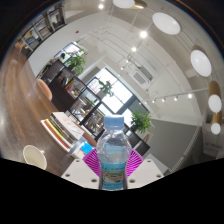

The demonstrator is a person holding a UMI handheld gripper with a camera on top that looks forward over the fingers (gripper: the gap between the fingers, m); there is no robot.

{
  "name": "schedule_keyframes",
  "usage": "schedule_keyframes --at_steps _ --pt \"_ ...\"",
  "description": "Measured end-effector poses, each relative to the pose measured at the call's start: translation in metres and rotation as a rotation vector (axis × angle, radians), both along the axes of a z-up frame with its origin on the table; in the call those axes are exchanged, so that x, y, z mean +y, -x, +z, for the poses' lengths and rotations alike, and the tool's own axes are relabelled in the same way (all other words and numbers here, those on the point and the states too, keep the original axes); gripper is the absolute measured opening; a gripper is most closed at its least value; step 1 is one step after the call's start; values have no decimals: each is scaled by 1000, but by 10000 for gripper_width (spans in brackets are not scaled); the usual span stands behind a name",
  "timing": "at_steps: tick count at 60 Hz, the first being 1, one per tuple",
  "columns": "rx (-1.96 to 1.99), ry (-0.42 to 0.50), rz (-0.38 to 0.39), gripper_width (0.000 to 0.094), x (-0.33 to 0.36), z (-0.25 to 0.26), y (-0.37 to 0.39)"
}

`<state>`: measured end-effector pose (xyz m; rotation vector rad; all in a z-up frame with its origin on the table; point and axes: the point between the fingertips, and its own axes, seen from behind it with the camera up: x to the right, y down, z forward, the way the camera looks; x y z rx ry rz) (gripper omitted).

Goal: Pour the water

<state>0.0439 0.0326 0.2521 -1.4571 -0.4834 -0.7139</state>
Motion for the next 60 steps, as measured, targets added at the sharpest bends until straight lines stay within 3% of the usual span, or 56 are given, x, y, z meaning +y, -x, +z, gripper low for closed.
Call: schedule_keyframes --at_steps 10,27,32,33,43,53,60 --pt "491 43 14 274 -6 -31 -29" --pt "804 184 -21 272 -15 -146 -66" --pt "808 194 -24 285 -21 -173 -63" --pt "804 161 -9 275 -18 -168 -63" --pt "786 137 -11 291 -23 -168 -59" --pt "807 136 -22 470 -27 -166 -62" --pt "863 175 -65 778 -40 -179 -64"
